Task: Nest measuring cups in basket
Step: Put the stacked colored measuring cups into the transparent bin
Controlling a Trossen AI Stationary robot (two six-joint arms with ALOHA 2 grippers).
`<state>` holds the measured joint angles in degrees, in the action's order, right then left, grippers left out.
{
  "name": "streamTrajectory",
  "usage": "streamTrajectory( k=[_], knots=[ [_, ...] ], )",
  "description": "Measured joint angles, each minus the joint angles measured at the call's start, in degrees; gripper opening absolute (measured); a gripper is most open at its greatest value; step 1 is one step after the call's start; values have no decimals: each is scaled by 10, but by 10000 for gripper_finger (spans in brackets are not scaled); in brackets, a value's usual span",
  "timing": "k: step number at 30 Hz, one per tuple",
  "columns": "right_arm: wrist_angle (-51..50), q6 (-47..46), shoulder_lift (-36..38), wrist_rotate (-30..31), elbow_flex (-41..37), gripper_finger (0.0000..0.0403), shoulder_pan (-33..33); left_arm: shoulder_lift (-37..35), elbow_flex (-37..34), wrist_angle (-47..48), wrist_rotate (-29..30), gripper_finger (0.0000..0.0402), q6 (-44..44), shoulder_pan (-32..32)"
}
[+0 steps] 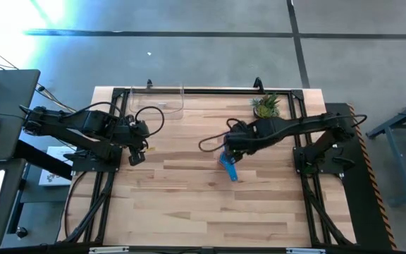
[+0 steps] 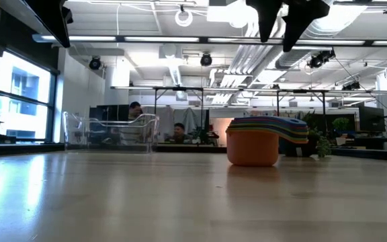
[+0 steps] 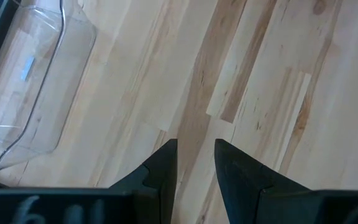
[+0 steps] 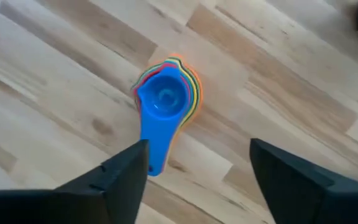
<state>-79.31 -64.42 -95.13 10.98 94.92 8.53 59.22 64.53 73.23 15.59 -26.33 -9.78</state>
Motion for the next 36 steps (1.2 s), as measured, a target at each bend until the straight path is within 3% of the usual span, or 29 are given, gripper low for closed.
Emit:
streamTrajectory(
  k=[4,13,24,36],
  knots=[
    [13,0,0,-39,0,289,-20,0,0,0,0,96,0,0],
    [127,-45,0,-78,-84,291,-4,0,0,0,0,96,0,0],
    [198,-136,-1,-80,-174,291,33,0,0,0,0,96,0,0],
    [245,-122,-37,-81,-209,291,34,0,0,0,0,96,0,0]
  ],
)
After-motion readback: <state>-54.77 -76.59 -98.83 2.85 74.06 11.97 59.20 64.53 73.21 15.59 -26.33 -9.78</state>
